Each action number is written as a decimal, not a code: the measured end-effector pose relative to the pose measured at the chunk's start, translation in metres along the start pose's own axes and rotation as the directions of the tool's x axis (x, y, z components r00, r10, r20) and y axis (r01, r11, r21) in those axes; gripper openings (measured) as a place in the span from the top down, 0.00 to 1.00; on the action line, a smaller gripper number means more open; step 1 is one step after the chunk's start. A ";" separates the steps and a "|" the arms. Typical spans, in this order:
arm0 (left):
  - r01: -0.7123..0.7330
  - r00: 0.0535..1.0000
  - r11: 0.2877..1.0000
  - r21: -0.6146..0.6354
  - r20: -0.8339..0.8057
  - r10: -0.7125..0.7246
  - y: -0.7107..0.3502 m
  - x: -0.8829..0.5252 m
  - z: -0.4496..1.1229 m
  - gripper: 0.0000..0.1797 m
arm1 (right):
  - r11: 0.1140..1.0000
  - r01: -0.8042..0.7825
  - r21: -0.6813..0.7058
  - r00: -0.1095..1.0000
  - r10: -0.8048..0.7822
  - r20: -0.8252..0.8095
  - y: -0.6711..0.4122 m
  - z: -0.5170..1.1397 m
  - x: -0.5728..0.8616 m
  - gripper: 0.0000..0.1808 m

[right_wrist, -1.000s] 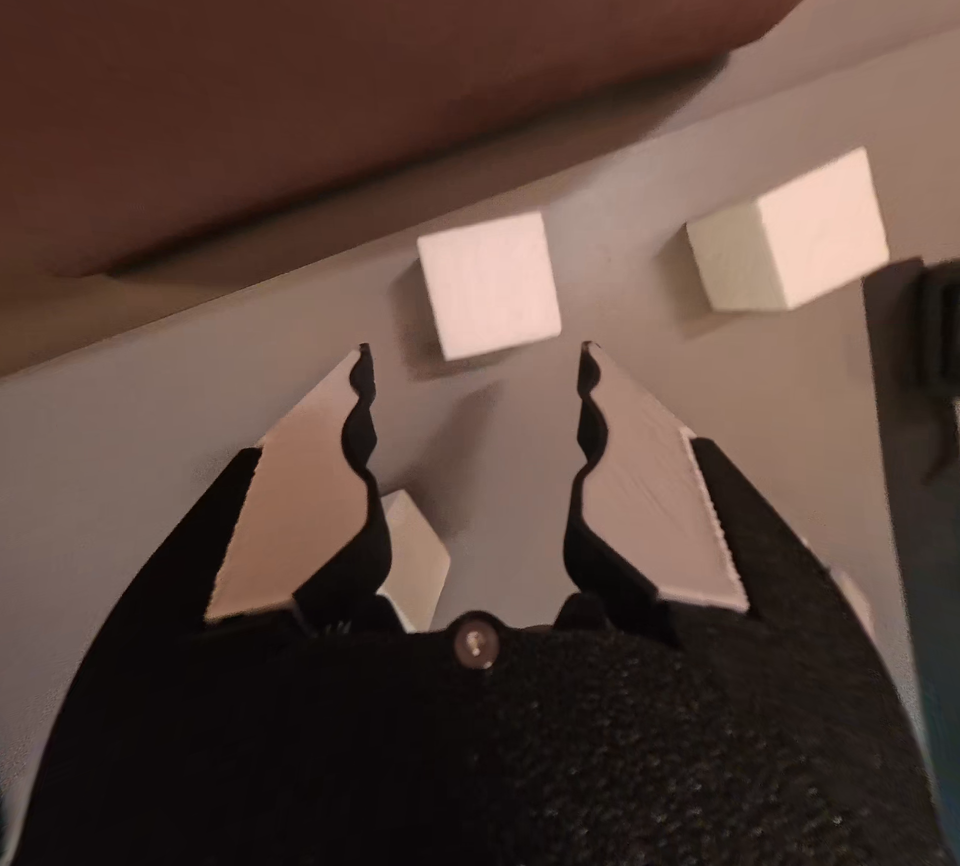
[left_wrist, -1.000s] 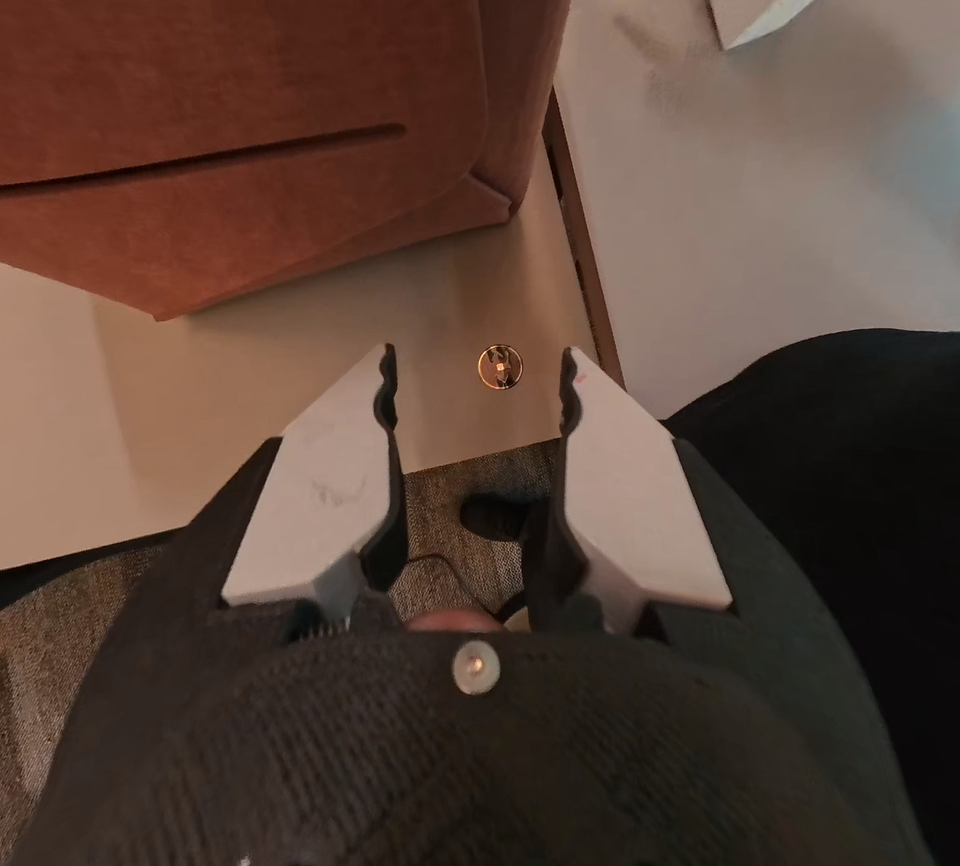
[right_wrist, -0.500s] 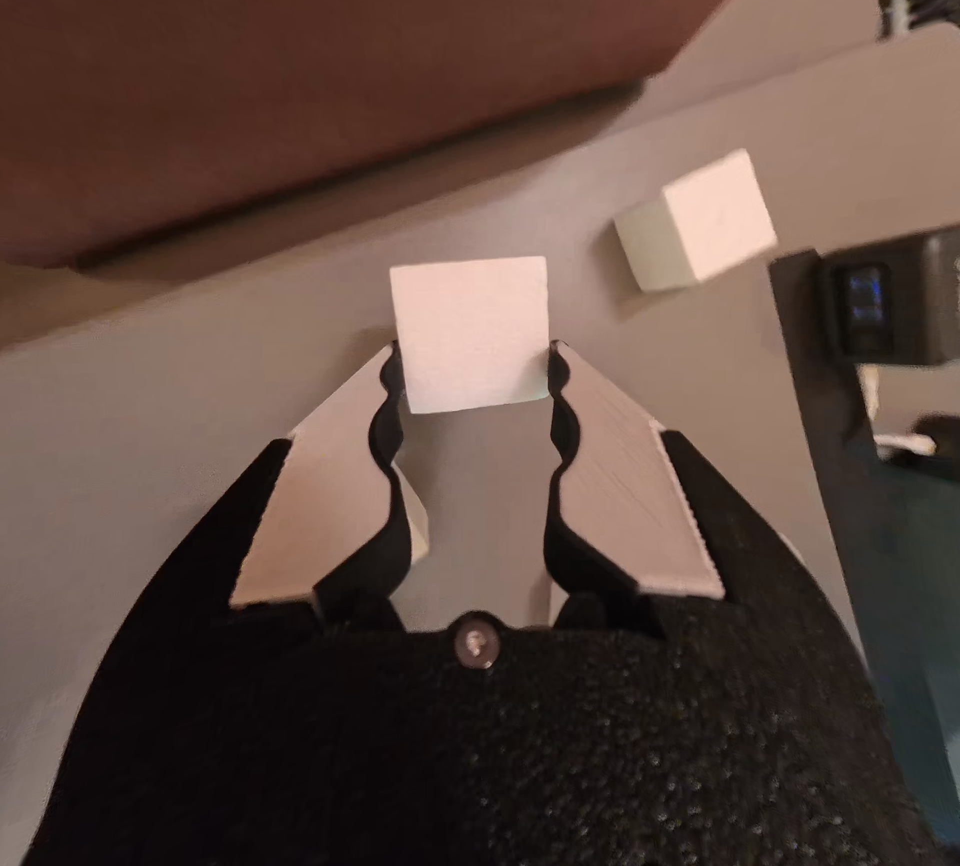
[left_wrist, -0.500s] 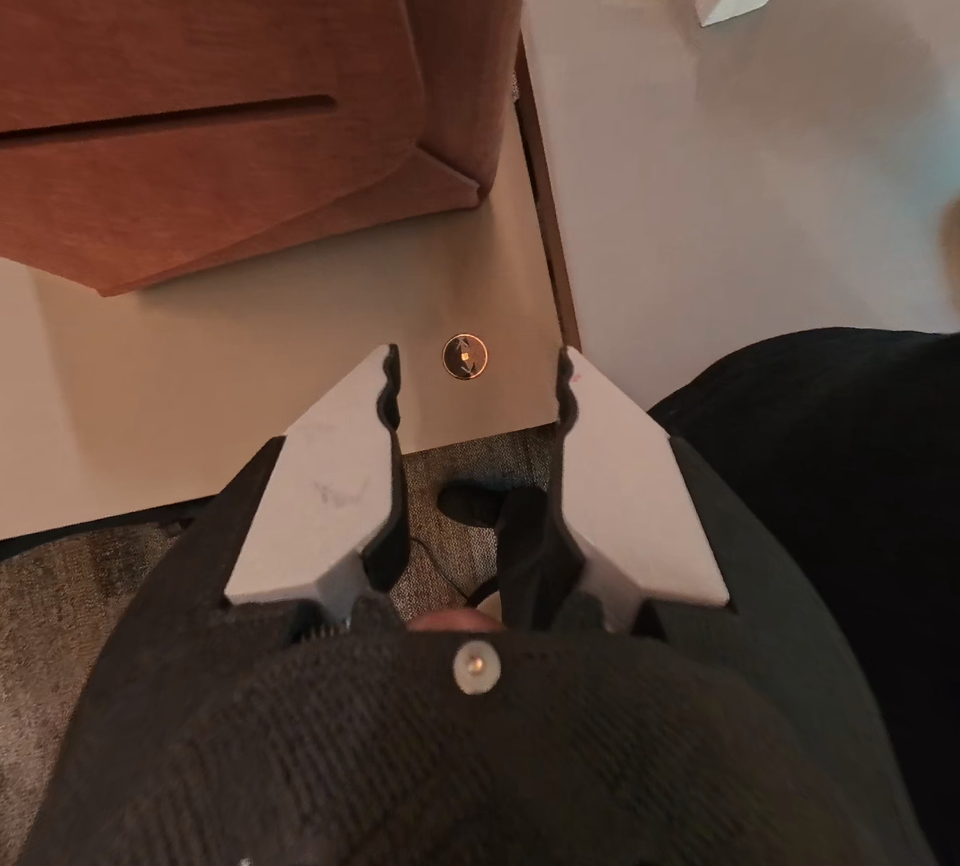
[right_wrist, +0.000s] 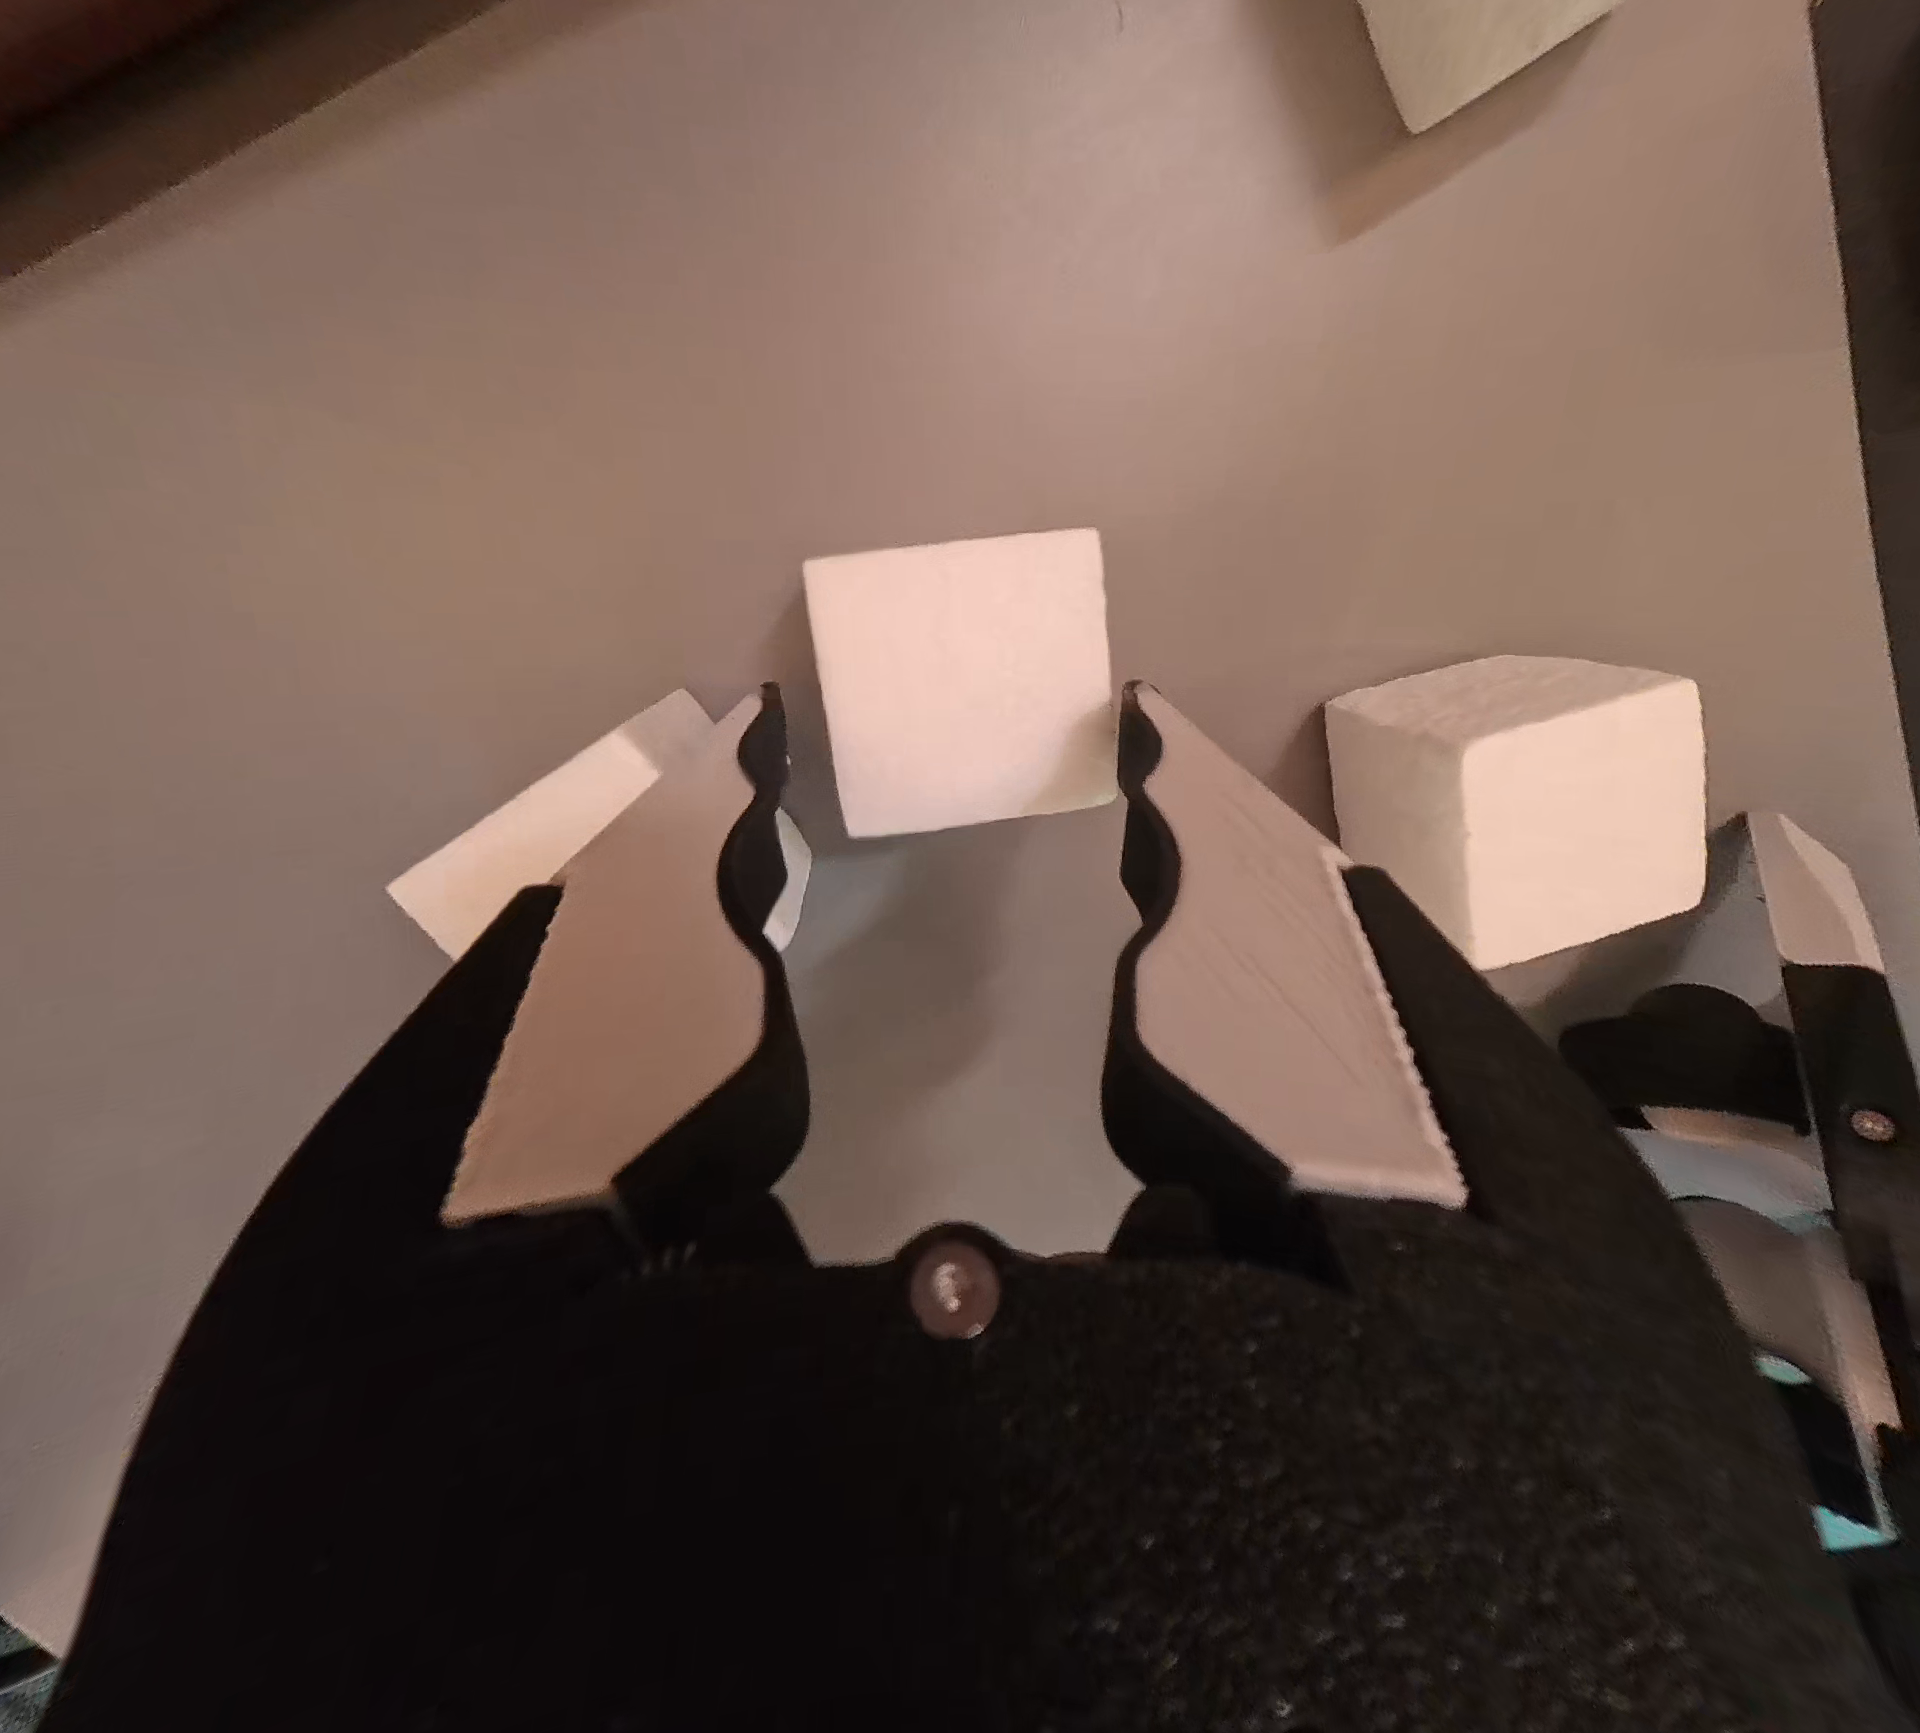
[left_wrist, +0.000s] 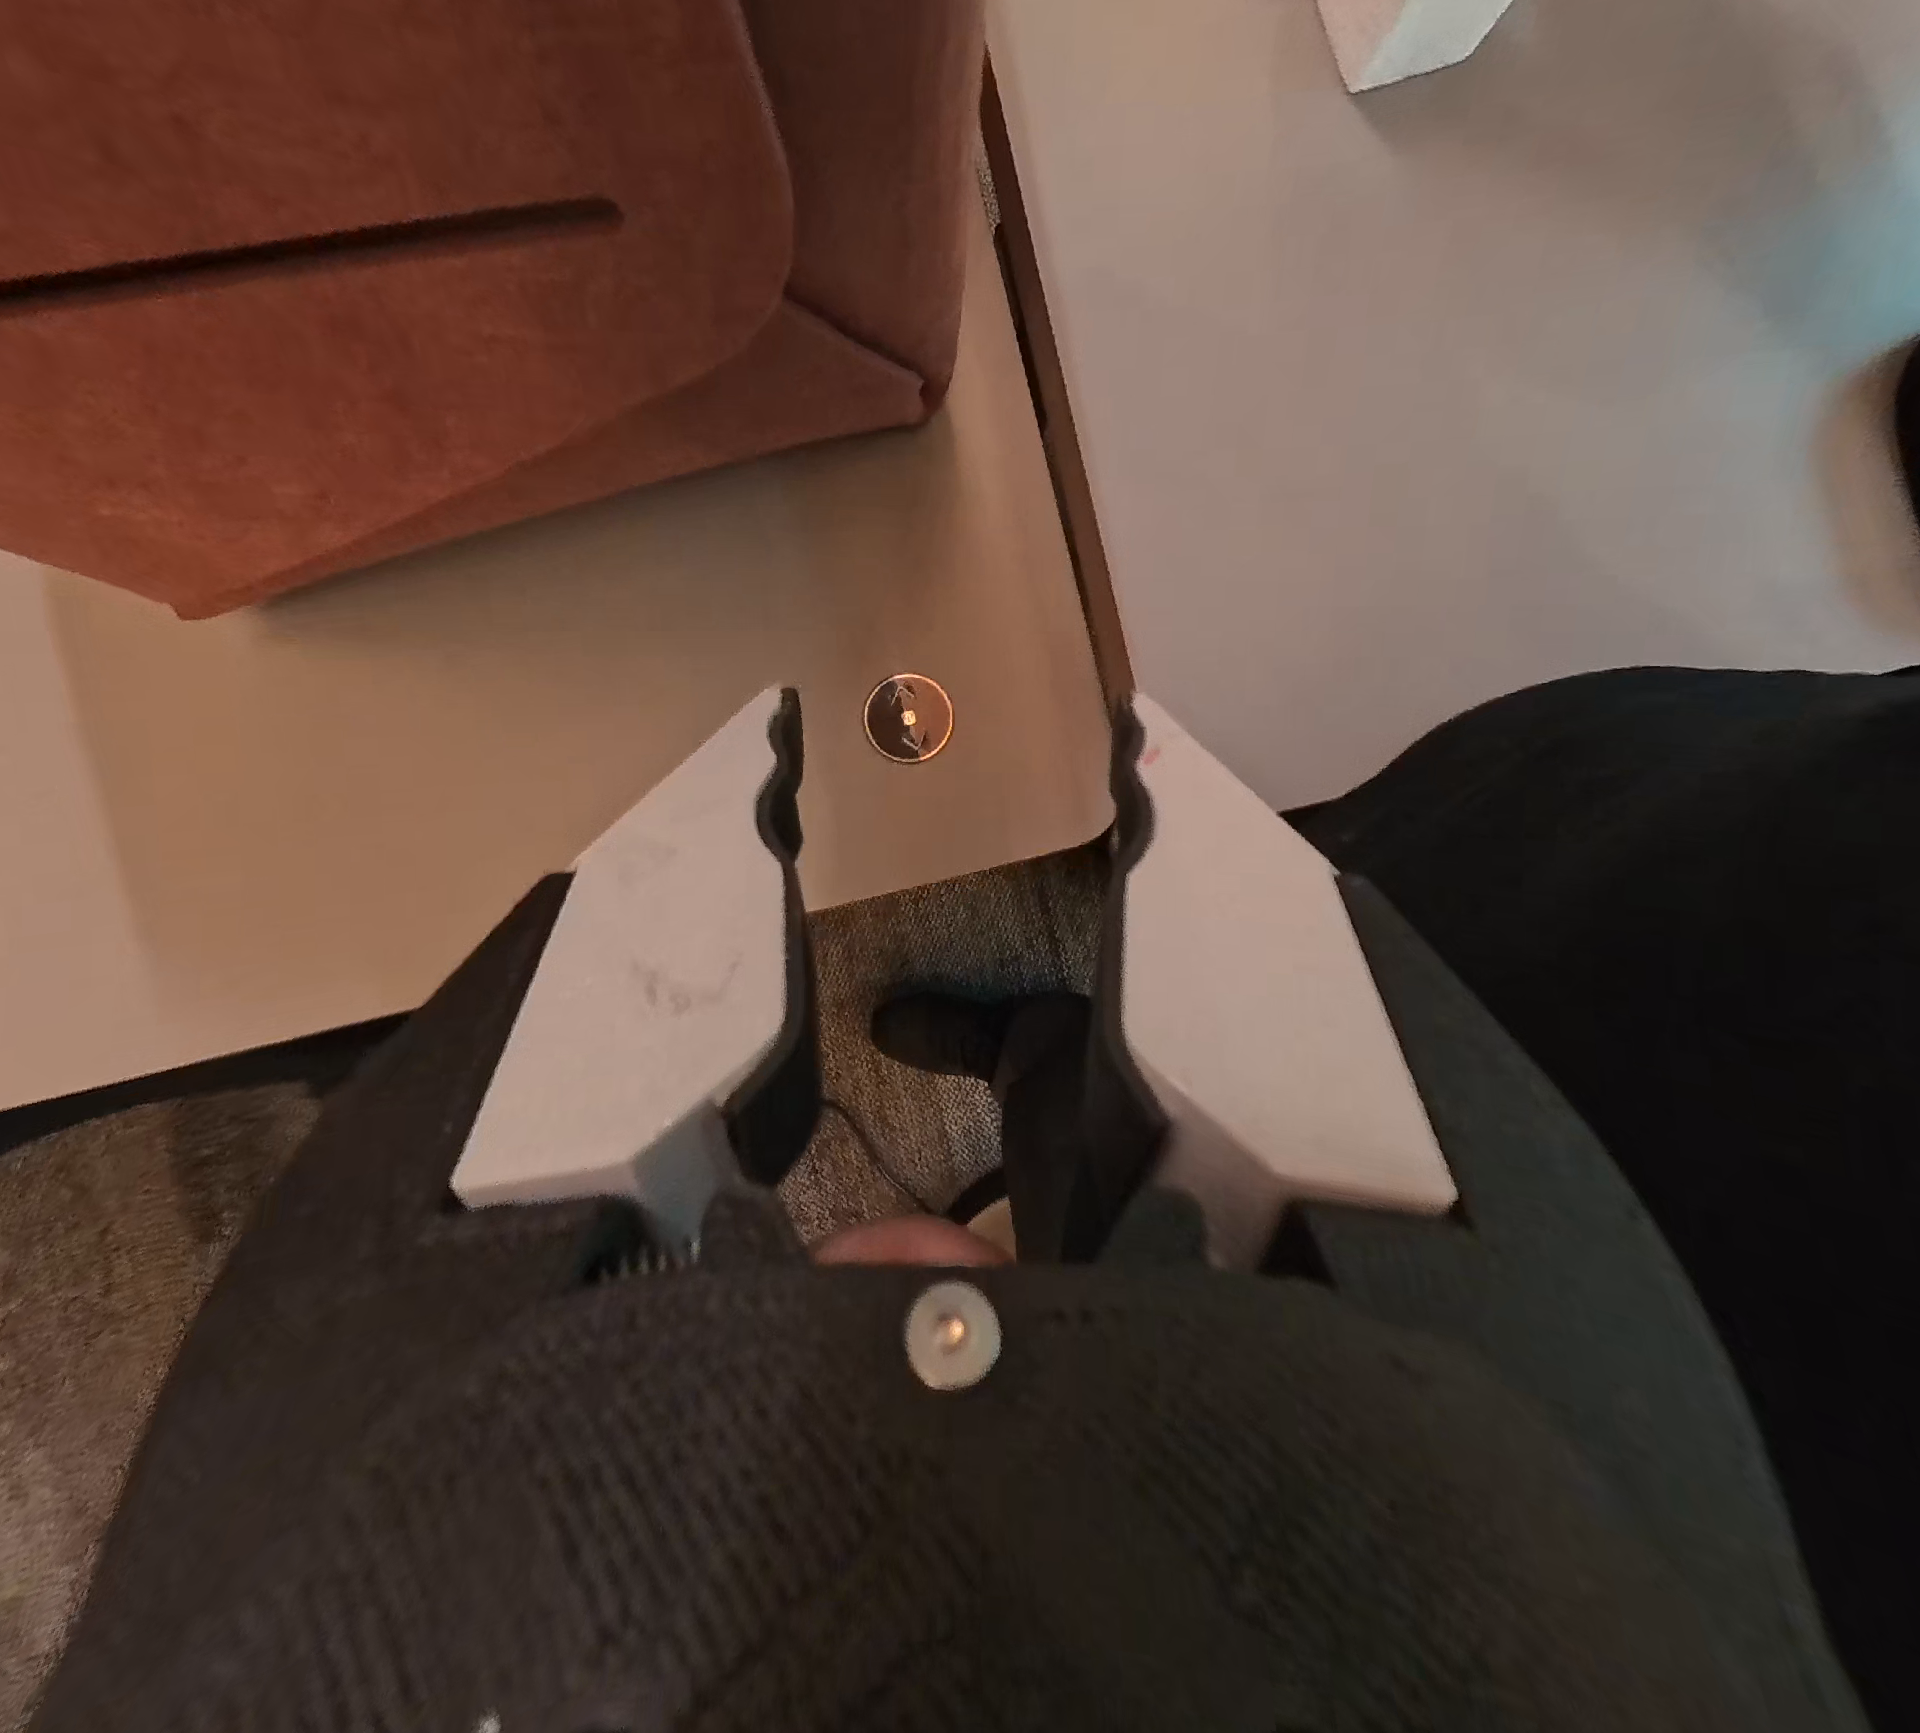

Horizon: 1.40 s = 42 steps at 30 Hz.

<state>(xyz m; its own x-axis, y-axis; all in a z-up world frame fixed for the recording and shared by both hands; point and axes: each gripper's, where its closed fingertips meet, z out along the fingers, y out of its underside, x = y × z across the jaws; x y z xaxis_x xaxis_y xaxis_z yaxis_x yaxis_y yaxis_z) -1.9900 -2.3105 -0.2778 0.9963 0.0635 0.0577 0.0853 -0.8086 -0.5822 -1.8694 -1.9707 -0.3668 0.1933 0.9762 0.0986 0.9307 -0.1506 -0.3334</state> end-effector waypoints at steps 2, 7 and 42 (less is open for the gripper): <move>0.013 1.000 1.000 0.001 0.002 -0.013 0.003 -0.001 -0.001 0.68 | 0.999 -0.005 -0.035 1.000 0.005 0.005 0.003 0.006 0.002 0.65; 0.036 0.999 0.999 0.015 0.019 -0.036 0.004 -0.006 -0.006 0.68 | 1.000 0.007 0.009 1.000 -0.006 -0.008 -0.011 0.000 -0.001 0.68; 0.246 0.960 0.958 -0.146 0.173 -0.220 0.034 0.025 -0.007 0.69 | 0.938 0.339 -0.073 0.940 -0.341 -0.020 -0.115 0.009 0.253 0.67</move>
<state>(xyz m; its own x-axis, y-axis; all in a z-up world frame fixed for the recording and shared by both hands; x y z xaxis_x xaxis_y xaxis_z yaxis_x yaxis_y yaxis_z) -1.9622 -2.3404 -0.2901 0.9393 0.3403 0.0430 0.3255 -0.8446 -0.4252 -1.9301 -1.7056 -0.3119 -0.1294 0.9658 0.2246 0.9612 0.1778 -0.2107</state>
